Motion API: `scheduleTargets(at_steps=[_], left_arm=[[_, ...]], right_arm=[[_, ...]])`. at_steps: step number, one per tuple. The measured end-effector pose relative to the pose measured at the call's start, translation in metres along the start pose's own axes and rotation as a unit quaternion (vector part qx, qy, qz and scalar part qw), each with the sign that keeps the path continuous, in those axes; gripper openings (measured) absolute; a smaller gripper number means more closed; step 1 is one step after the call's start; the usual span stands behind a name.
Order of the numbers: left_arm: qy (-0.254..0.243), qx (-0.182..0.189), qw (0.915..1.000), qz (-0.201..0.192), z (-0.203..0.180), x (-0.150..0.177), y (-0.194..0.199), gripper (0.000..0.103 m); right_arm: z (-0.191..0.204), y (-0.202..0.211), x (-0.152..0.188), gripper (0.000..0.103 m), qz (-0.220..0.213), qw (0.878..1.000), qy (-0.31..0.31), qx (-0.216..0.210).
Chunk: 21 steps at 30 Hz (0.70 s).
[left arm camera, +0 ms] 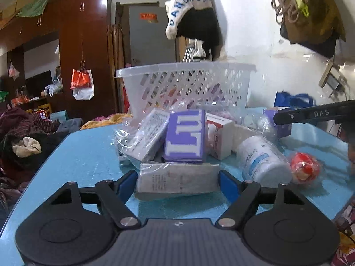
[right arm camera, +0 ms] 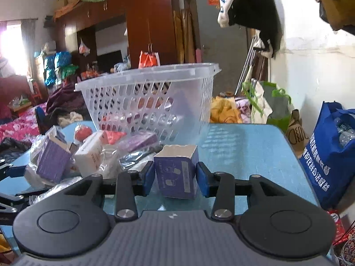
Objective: Organize objects
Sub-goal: 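Grasp a white wrapped roll with the left tool while the right tool grasps a small blue-white box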
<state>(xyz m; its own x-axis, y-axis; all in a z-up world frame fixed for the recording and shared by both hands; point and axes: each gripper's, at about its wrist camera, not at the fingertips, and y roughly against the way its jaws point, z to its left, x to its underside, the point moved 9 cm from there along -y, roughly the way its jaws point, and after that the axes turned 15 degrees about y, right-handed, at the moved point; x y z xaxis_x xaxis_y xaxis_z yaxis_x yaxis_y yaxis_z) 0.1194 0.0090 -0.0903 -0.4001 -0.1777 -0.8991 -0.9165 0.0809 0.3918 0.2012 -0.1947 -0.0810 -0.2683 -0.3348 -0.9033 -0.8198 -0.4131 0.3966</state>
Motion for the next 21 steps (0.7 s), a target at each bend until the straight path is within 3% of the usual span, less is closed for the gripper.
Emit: scheduleTargets(at_steps=[10, 21], left_arm=[[0.031, 0.002, 0.9985, -0.045, 0.032, -0.016, 0.027, 0.082], [0.041, 0.018, 0.9957, -0.082, 0.038, -0.032, 0.037, 0.082]], right_arm=[[-0.002, 0.003, -0.004, 0.044, -0.017, 1.000, -0.007, 0.005], [-0.003, 0.006, -0.006, 0.044, -0.033, 0.999, -0.009, 0.010]])
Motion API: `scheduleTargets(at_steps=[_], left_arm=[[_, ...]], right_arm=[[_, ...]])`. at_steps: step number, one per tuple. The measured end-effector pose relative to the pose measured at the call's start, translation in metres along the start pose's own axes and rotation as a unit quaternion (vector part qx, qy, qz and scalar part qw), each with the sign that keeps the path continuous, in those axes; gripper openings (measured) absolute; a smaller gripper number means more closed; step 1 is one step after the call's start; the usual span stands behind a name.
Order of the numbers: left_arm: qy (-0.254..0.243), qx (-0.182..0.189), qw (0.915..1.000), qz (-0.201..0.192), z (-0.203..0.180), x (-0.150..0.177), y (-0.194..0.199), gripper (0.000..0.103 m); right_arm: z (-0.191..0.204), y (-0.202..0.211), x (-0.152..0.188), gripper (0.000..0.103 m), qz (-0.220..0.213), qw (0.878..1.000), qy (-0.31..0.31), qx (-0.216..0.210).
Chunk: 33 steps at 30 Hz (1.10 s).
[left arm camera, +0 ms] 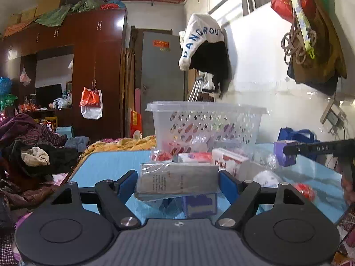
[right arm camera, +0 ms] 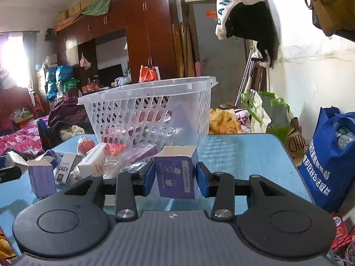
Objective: Organize objects
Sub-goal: 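Grasp a white wrapped roll with the left tool while the right tool grasps a small blue-white box, then move both items over the white basket and open both tools to drop them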
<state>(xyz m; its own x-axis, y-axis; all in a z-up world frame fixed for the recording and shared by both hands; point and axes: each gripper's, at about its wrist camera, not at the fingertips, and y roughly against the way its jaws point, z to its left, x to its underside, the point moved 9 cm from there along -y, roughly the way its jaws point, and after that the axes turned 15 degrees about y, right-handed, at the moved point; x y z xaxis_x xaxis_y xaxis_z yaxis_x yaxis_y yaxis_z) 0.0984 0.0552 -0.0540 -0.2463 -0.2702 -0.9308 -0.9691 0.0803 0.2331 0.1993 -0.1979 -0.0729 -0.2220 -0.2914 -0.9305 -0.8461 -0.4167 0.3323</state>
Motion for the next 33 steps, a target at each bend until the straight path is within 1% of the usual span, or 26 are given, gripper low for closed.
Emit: scheduleTargets(at_steps=[6, 10, 13, 18, 20, 22, 25, 28, 30, 31, 33], left_arm=[[0.016, 0.007, 0.9998, -0.009, 0.006, -0.004, 0.001, 0.082], [0.013, 0.014, 0.9996, -0.020, 0.003, -0.008, 0.006, 0.082], [0.009, 0.022, 0.9993, -0.029, 0.001, -0.010, 0.009, 0.082], [0.002, 0.028, 0.9990, -0.036, -0.003, -0.012, 0.011, 0.082], [-0.001, 0.027, 0.9989, -0.039, -0.006, -0.017, 0.009, 0.082], [0.000, 0.032, 0.9988, -0.038, -0.009, -0.028, 0.004, 0.082], [-0.002, 0.041, 0.9984, -0.038, -0.018, -0.057, -0.010, 0.082], [-0.004, 0.027, 0.9991, -0.033, -0.030, -0.098, -0.043, 0.082], [0.004, 0.027, 0.9995, -0.016, -0.038, -0.124, -0.074, 0.082], [0.007, 0.021, 0.9997, -0.003, -0.041, -0.134, -0.094, 0.082], [0.012, 0.008, 0.9999, 0.009, -0.044, -0.146, -0.124, 0.082]], right_arm=[[-0.002, 0.004, -0.002, 0.044, -0.017, 1.000, -0.003, 0.004], [-0.001, 0.012, -0.006, 0.044, -0.043, 0.999, 0.003, 0.013], [0.001, 0.015, -0.009, 0.044, -0.054, 0.998, 0.008, 0.015], [0.001, 0.016, -0.012, 0.044, -0.058, 0.998, 0.011, 0.016], [0.000, 0.019, -0.016, 0.044, -0.063, 0.998, 0.004, 0.008], [-0.004, 0.024, -0.027, 0.044, -0.074, 0.997, -0.001, 0.009], [-0.007, 0.028, -0.058, 0.044, -0.088, 0.996, 0.015, 0.018], [-0.014, 0.024, -0.099, 0.044, -0.109, 0.994, 0.020, 0.020], [-0.018, 0.012, -0.126, 0.044, -0.122, 0.992, 0.026, 0.017], [-0.020, 0.001, -0.135, 0.044, -0.119, 0.992, 0.031, 0.020], [-0.022, -0.022, -0.148, 0.044, -0.108, 0.993, 0.042, 0.025]])
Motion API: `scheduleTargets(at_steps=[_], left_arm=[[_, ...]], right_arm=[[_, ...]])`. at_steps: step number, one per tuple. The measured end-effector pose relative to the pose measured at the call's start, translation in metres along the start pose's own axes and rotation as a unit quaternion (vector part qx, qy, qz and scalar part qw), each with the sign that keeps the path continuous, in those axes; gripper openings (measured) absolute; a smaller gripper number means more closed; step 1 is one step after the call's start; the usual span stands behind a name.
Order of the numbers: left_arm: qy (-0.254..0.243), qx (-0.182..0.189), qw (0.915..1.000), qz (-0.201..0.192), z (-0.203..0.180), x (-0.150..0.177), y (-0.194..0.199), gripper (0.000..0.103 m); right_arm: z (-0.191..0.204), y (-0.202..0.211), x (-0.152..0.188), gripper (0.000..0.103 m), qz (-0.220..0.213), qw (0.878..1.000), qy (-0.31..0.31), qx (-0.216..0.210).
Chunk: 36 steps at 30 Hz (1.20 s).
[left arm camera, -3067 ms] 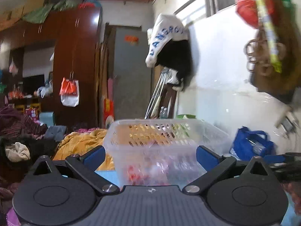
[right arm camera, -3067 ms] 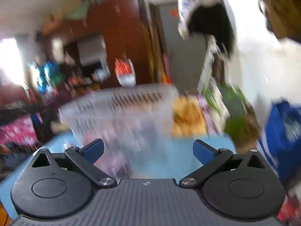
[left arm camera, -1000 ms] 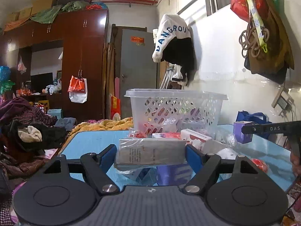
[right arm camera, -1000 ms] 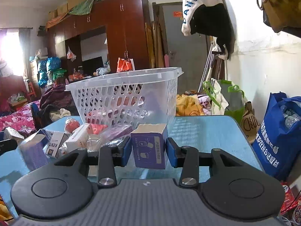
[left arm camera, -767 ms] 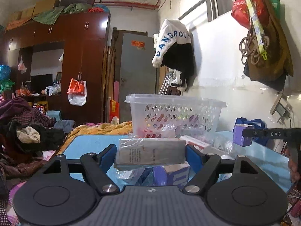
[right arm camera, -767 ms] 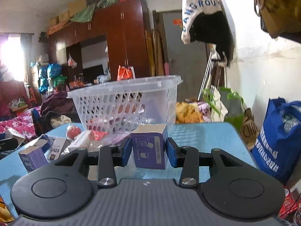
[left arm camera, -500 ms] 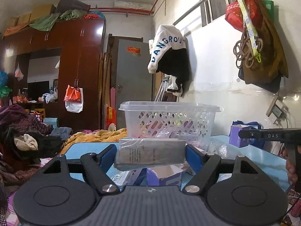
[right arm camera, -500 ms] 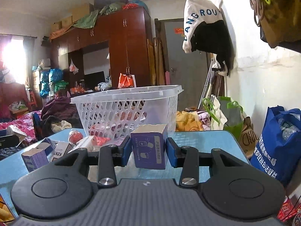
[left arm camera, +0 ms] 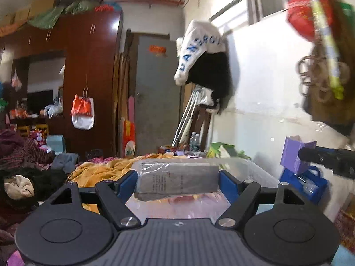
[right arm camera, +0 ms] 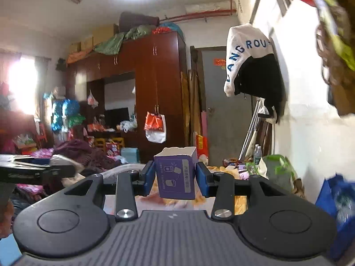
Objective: Organize objects
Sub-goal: 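Move both items over the white basket and open both tools to drop them, then grasp the blue-white box with the left tool while the right tool grasps the red bagged item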
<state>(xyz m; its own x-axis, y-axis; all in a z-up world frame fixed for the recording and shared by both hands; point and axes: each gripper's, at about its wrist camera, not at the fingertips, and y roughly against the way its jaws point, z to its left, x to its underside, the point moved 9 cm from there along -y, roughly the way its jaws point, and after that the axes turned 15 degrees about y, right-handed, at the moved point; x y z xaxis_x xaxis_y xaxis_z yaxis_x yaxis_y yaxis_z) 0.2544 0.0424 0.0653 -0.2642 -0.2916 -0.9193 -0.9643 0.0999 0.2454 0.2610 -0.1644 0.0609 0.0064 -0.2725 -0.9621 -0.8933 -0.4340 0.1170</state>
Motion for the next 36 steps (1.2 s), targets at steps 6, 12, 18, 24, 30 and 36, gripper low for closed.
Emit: scheduleTargets(at_steps=[6, 12, 18, 24, 30, 36], left_arm=[[0.016, -0.023, 0.9971, 0.070, 0.005, 0.011, -0.071, 0.085], [-0.006, -0.029, 0.9976, 0.063, 0.011, 0.024, -0.056, 0.086], [0.000, 0.001, 0.9995, 0.030, 0.023, 0.052, 0.034, 0.096], [0.038, -0.001, 0.9993, 0.003, 0.052, 0.122, 0.103, 0.094], [0.022, -0.009, 0.9997, -0.004, 0.050, 0.147, 0.121, 0.094], [0.015, -0.028, 0.9995, 0.001, 0.048, 0.166, 0.110, 0.085]], right_arm=[[0.013, -0.057, 0.015, 0.047, 0.053, 0.998, 0.041, -0.003], [0.022, -0.024, 0.023, 0.103, 0.031, 0.998, 0.049, 0.014], [0.043, 0.054, 0.080, 0.103, 0.034, 0.998, -0.005, -0.061], [0.079, 0.115, 0.146, 0.103, 0.042, 0.993, -0.027, -0.111], [0.096, 0.113, 0.156, 0.088, 0.052, 0.990, -0.002, -0.134], [0.105, 0.111, 0.159, 0.068, 0.057, 0.989, 0.010, -0.139]])
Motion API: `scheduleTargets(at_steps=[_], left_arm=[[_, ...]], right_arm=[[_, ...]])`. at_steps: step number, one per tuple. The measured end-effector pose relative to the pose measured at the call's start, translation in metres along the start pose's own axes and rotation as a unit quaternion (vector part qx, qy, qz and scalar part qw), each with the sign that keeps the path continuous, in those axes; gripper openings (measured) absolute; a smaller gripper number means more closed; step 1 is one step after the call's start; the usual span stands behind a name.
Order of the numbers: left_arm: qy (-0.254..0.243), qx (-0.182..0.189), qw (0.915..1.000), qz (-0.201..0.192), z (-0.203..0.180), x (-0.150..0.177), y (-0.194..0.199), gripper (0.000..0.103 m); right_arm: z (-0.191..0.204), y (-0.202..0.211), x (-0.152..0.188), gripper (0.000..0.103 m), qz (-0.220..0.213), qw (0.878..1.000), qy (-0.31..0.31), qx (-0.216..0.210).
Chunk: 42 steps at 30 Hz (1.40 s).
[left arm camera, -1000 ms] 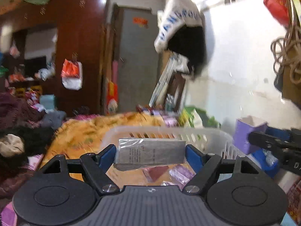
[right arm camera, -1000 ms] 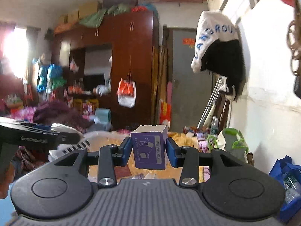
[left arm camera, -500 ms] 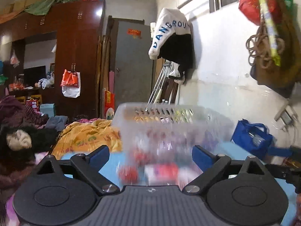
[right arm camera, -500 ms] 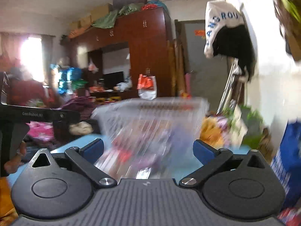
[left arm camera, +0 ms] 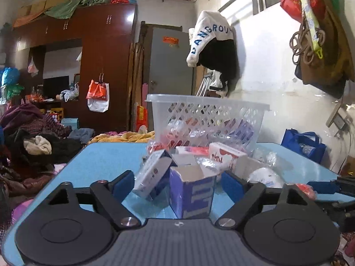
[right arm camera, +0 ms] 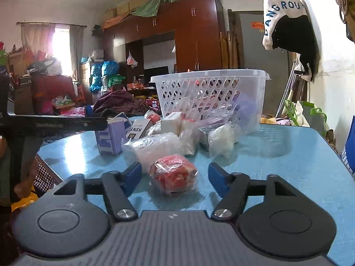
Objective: Organize objects
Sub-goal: 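Grasp the blue-white box with the left tool while the right tool grasps the red bagged item, then carry both items over the white basket and open both tools to release them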
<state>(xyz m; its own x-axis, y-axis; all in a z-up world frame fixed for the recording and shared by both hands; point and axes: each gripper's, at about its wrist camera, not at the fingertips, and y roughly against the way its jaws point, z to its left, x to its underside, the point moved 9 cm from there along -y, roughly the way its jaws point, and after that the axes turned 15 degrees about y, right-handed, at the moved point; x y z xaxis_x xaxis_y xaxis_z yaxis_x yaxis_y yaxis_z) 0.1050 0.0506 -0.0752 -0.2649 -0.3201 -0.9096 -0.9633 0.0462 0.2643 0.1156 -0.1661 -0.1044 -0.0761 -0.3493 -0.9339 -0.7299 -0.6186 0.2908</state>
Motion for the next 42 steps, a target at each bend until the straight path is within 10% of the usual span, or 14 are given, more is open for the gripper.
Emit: scheduleTargets(at_steps=[6, 9, 42], left_arm=[[-0.023, -0.013, 0.9996, 0.007, -0.005, 0.012, -0.006, 0.081], [-0.034, -0.021, 0.9990, 0.018, -0.007, 0.017, -0.011, 0.047], [-0.061, 0.024, 0.9966, -0.051, -0.030, -0.015, 0.020, 0.045]], right_arm=[[0.006, -0.004, 0.005, 0.055, 0.004, 1.000, 0.007, 0.000], [0.005, -0.003, 0.004, 0.054, 0.004, 1.000, 0.010, -0.001], [-0.028, 0.018, -0.020, 0.054, -0.039, 0.998, -0.008, 0.052]])
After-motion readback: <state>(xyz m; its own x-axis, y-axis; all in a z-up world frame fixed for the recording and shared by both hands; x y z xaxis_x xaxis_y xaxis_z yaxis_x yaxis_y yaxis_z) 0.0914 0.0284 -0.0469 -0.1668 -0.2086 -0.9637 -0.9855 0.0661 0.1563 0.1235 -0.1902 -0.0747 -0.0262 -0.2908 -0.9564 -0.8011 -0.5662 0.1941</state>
